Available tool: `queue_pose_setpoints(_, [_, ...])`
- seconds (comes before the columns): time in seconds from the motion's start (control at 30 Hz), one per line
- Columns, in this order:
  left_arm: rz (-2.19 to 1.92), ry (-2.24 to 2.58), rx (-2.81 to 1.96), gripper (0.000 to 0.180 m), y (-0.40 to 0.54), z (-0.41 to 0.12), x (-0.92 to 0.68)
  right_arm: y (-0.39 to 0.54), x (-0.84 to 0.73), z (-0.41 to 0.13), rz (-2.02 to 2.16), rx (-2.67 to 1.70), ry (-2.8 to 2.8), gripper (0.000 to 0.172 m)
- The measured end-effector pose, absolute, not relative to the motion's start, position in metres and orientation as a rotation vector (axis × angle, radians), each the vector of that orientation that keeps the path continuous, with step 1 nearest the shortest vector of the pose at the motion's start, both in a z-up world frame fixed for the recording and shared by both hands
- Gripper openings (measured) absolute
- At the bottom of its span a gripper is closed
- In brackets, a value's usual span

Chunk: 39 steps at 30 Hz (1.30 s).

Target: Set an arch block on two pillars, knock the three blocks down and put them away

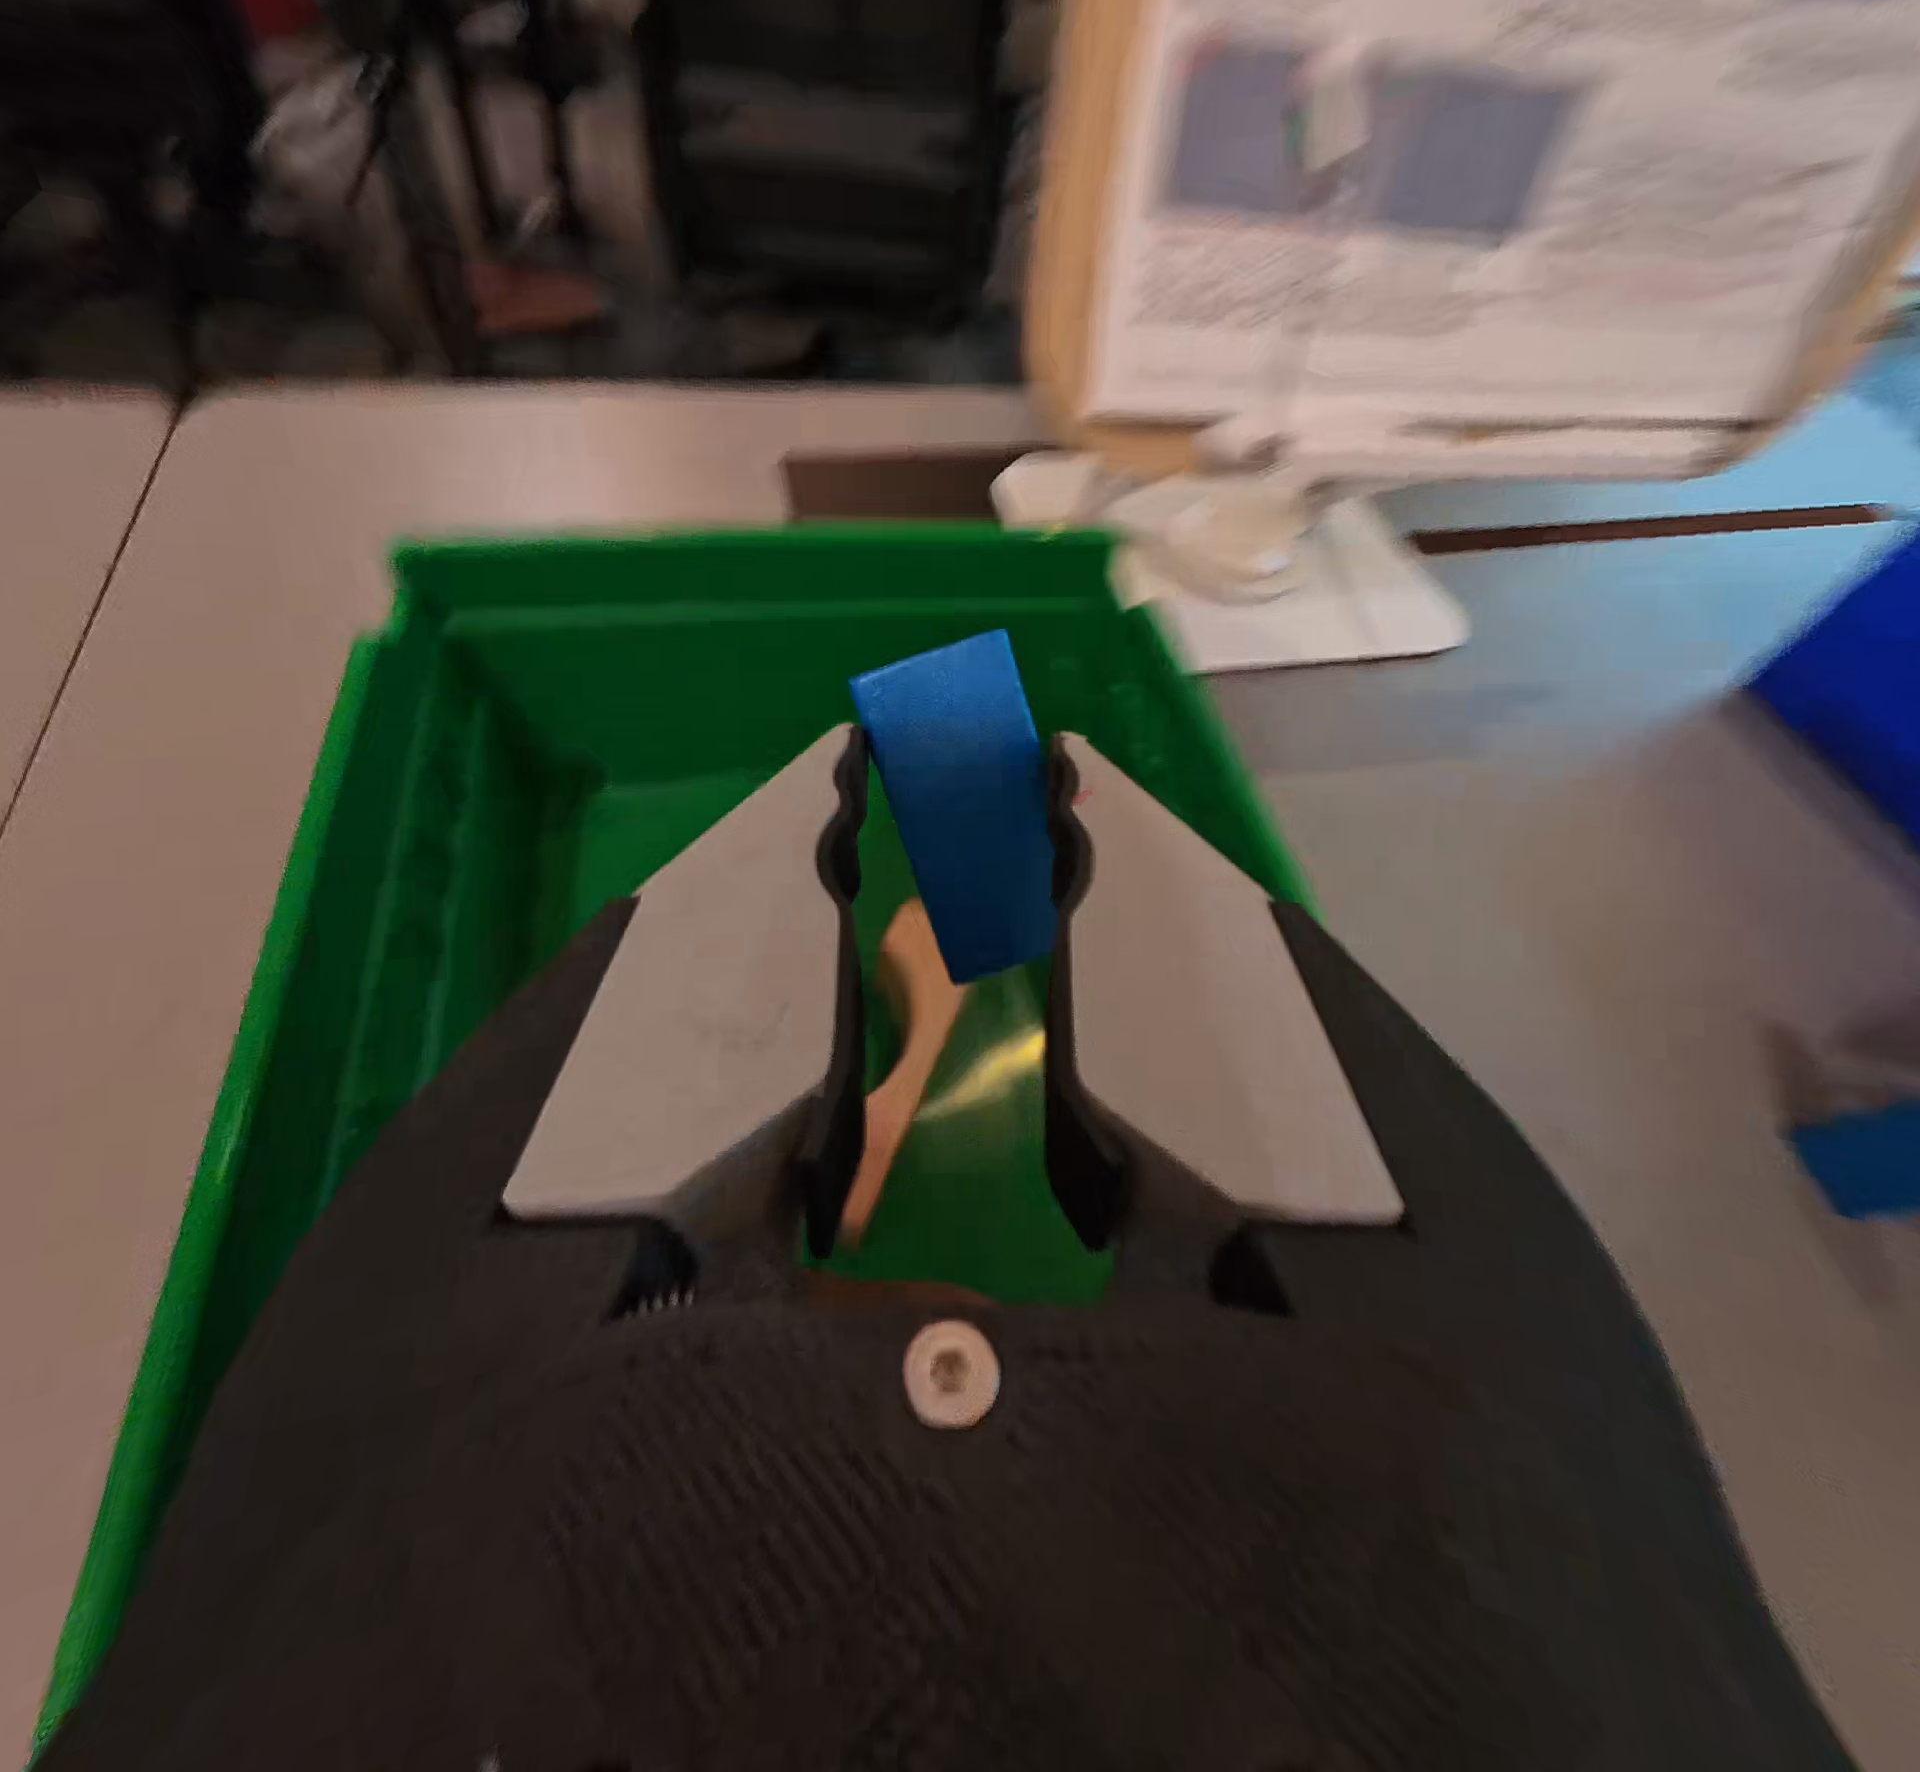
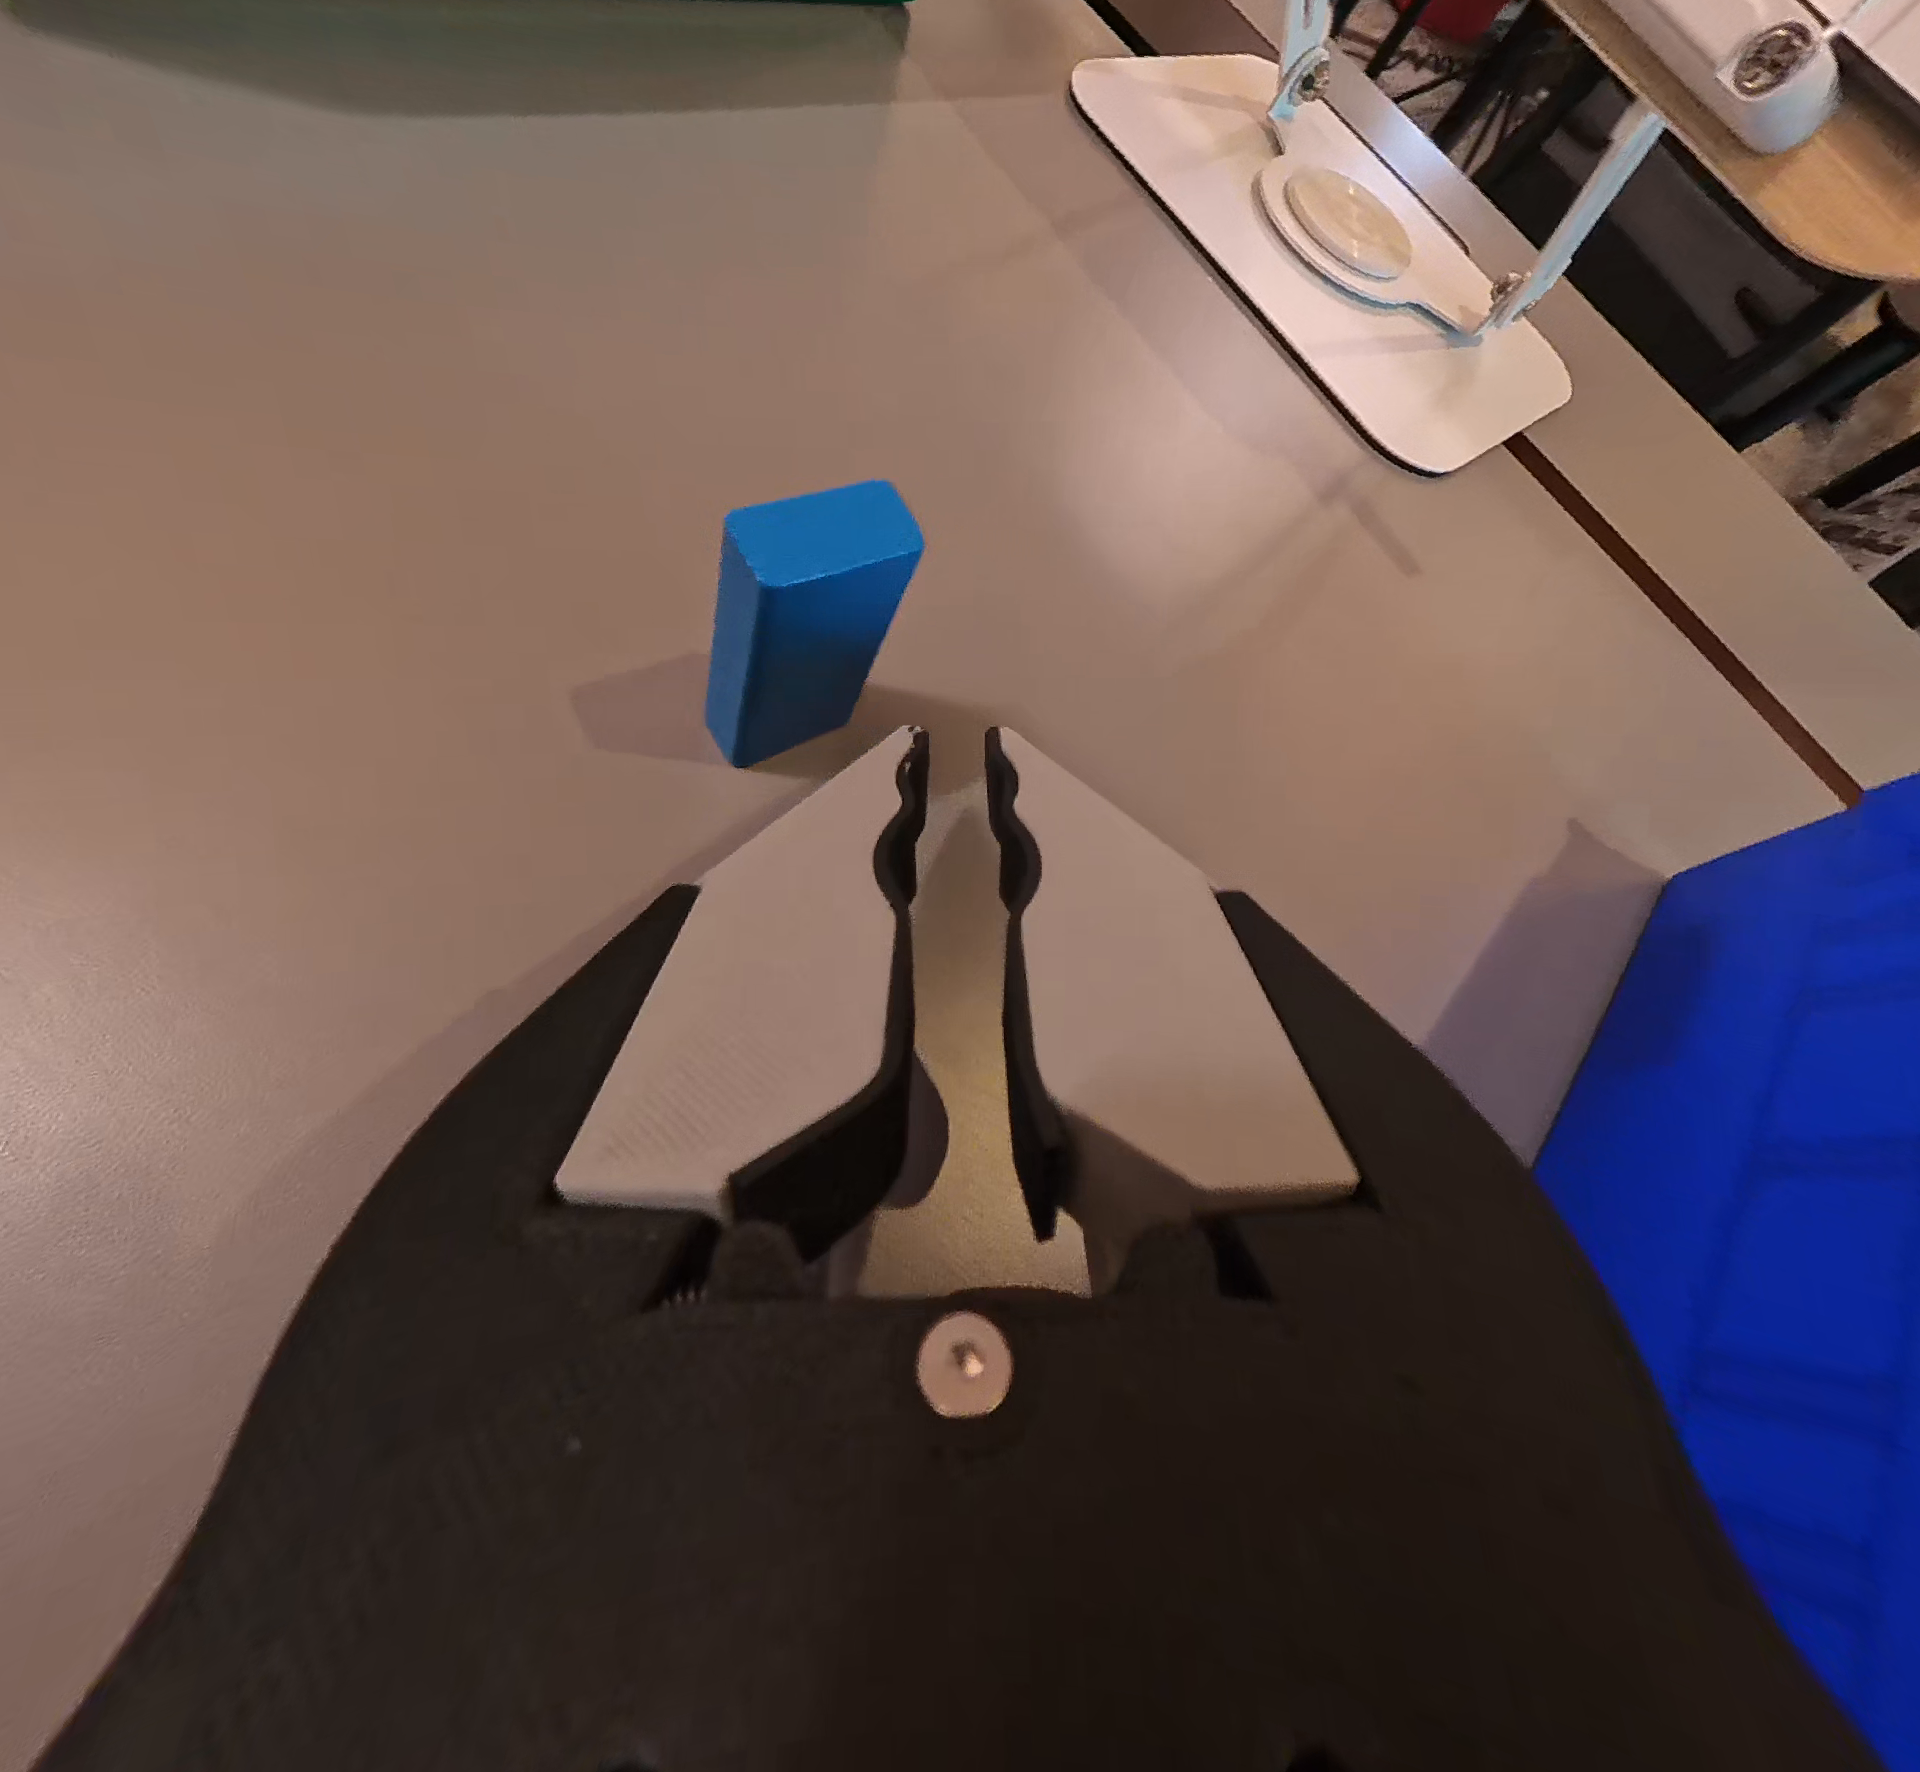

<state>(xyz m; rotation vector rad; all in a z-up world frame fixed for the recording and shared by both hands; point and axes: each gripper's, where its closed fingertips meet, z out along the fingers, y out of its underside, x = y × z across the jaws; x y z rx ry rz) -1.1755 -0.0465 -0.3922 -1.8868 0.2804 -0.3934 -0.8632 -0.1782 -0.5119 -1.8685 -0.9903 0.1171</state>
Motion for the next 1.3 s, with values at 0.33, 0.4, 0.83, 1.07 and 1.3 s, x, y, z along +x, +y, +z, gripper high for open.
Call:
queue_pose_setpoints(0.33, [-0.820, 1.155, -1.206, 0.032, -0.240, -0.328, -0.981, -0.189, -0.854, -0.436, 0.296, -1.596, -0.795, 0.007])
queue_pose_setpoints(0.4, [-0.901, 1.197, -1.157, 0.032, -0.262, -0.340, -0.959, -0.206, -0.861, -0.412, 0.454, -1.482, -0.788, 0.006])
queue_pose_setpoints(0.83, [-1.217, 1.263, -1.113, 0.031, -0.303, -0.393, -0.910, -0.292, -0.912, -0.377, 1.220, -1.203, -0.975, 0.036])
queue_pose_setpoints(1.07, [-1.216, 1.293, -1.115, 0.031, -0.309, -0.399, -0.905, -0.304, -0.914, -0.374, 1.351, -1.172, -1.005, 0.037])
queue_pose_setpoints(1.3, [-1.190, 1.286, -1.129, 0.031, -0.306, -0.402, -0.904, -0.303, -0.920, -0.387, 1.287, -1.222, -1.045, 0.031])
